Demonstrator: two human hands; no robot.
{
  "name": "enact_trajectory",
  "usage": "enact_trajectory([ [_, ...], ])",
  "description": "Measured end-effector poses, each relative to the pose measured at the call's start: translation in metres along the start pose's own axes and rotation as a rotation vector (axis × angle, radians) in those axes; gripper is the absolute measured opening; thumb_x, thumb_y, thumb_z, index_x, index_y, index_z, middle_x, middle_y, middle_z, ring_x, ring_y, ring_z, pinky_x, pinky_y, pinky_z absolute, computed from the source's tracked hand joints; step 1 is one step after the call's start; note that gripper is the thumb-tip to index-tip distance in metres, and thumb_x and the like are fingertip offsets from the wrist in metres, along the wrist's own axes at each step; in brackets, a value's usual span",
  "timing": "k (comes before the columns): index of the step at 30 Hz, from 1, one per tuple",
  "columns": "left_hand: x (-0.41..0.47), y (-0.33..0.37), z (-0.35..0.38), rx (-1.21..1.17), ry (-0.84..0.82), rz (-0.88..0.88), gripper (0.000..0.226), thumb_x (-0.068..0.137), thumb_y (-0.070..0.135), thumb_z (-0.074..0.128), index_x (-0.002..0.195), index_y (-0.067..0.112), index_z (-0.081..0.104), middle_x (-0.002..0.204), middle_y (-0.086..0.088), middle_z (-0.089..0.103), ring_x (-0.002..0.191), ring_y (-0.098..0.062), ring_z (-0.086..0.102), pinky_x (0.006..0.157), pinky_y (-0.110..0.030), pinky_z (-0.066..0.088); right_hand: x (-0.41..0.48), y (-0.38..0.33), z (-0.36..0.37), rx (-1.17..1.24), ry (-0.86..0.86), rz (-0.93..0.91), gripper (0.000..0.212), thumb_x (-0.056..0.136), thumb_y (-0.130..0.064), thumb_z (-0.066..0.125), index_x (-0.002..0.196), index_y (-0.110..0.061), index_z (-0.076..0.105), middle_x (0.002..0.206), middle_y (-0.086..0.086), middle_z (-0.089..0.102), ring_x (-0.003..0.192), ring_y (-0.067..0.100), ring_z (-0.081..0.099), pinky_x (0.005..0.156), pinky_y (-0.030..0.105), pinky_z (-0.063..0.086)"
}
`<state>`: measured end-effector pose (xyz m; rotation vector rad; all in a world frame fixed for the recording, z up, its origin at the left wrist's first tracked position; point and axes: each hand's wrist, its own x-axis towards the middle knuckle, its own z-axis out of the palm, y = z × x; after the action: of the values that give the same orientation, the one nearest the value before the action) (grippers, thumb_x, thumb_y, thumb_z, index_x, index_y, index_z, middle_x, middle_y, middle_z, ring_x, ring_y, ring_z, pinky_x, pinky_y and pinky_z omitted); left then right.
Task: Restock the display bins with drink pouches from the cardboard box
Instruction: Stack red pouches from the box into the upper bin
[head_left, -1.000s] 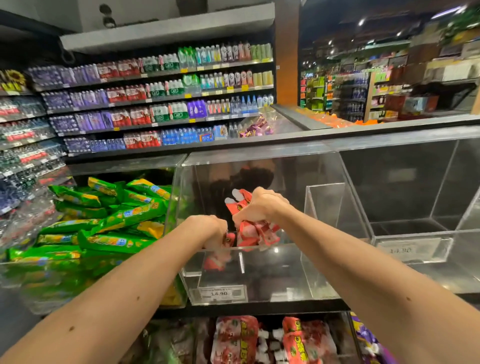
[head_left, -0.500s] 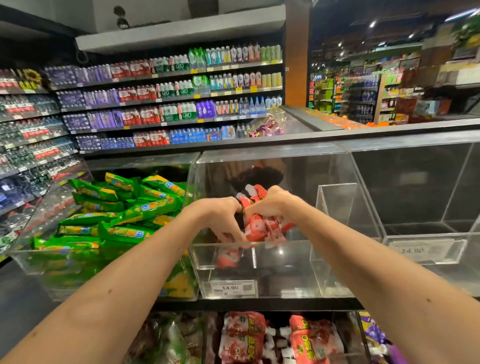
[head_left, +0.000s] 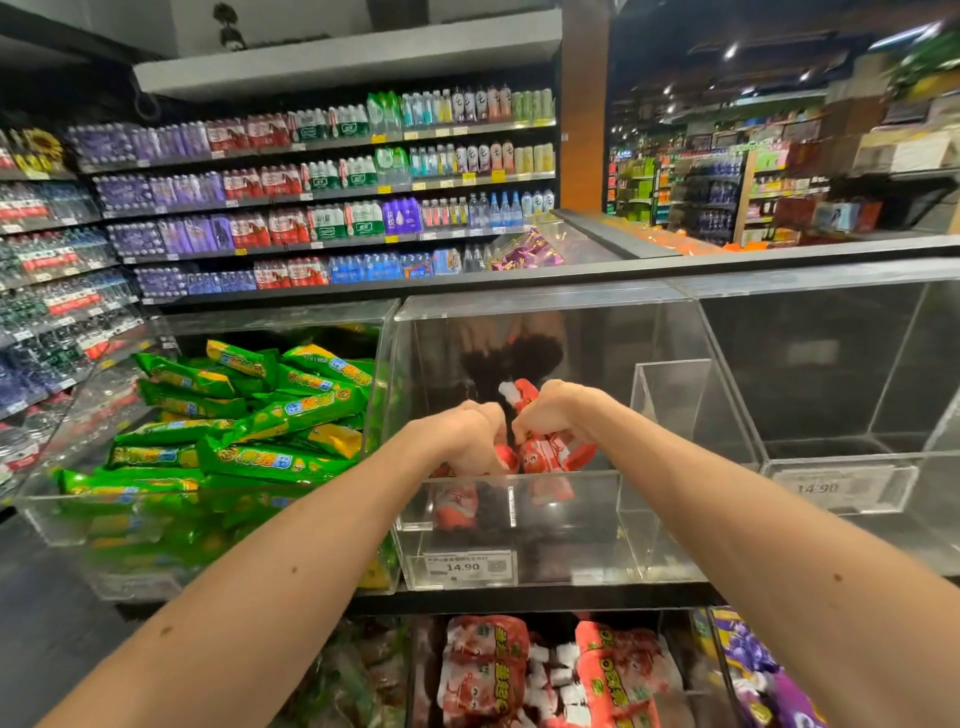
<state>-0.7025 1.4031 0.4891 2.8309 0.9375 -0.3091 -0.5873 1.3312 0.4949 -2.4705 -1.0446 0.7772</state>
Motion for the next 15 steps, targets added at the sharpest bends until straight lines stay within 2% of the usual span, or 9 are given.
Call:
enact_trajectory([
  [2, 0.004, 0.008, 0.0, 0.107, -0.03, 0.026, 0.059, 0.078, 0.036, 0.081, 0.129, 0.021, 0.056, 0.118, -0.004, 0.05, 0.095, -0.023, 0.051, 0.086, -0.036, 0.051, 0.004, -0.001, 0.003, -0.049, -0.04, -0.001, 0.029, 0.091, -0.024, 0.067, 0.112, -0.006, 0.058, 0.12, 0.013, 0.066, 0.109, 0.026, 0.066, 0.097, 0.041, 0.054],
  [4, 0.008, 0.01, 0.0, 0.202, -0.052, 0.055, 0.059, 0.076, 0.032, 0.084, 0.129, 0.018, 0.06, 0.105, -0.003, 0.05, 0.088, -0.022, 0.05, 0.078, -0.034, 0.049, 0.006, -0.001, 0.006, -0.069, -0.063, -0.003, 0.036, 0.092, -0.023, 0.068, 0.121, -0.006, 0.056, 0.125, 0.012, 0.064, 0.112, 0.028, 0.064, 0.1, 0.042, 0.052],
  [8, 0.016, 0.007, 0.002, 0.266, -0.17, 0.058, 0.069, 0.075, 0.042, 0.084, 0.133, 0.016, 0.056, 0.087, 0.004, 0.053, 0.084, -0.019, 0.055, 0.078, -0.032, 0.051, 0.01, -0.001, 0.01, -0.126, -0.101, 0.007, 0.049, 0.092, -0.031, 0.07, 0.131, -0.006, 0.052, 0.132, 0.01, 0.058, 0.12, 0.029, 0.058, 0.104, 0.041, 0.049],
  [11, 0.014, 0.007, 0.001, 0.273, -0.222, 0.082, 0.071, 0.075, 0.046, 0.082, 0.134, 0.017, 0.056, 0.077, 0.009, 0.055, 0.074, -0.011, 0.055, 0.078, -0.029, 0.049, 0.016, 0.001, 0.013, -0.159, -0.114, 0.049, 0.054, 0.09, -0.044, 0.069, 0.126, -0.006, 0.057, 0.129, 0.01, 0.062, 0.117, 0.027, 0.061, 0.102, 0.037, 0.05],
  [13, 0.011, 0.008, 0.0, 0.262, -0.248, 0.086, 0.064, 0.078, 0.039, 0.081, 0.134, 0.016, 0.057, 0.075, 0.01, 0.055, 0.07, -0.01, 0.058, 0.074, -0.027, 0.049, 0.017, 0.004, 0.014, -0.191, -0.076, 0.058, 0.056, 0.087, -0.05, 0.071, 0.121, -0.006, 0.06, 0.12, 0.009, 0.066, 0.113, 0.027, 0.064, 0.1, 0.036, 0.05],
  [15, 0.01, 0.007, 0.001, 0.227, -0.285, 0.069, 0.054, 0.079, 0.03, 0.08, 0.129, 0.018, 0.061, 0.076, 0.008, 0.062, 0.06, -0.008, 0.062, 0.067, -0.025, 0.053, 0.014, 0.005, 0.012, -0.31, 0.024, 0.031, 0.054, 0.081, -0.053, 0.076, 0.106, -0.008, 0.059, 0.105, 0.006, 0.067, 0.106, 0.026, 0.067, 0.095, 0.033, 0.051],
])
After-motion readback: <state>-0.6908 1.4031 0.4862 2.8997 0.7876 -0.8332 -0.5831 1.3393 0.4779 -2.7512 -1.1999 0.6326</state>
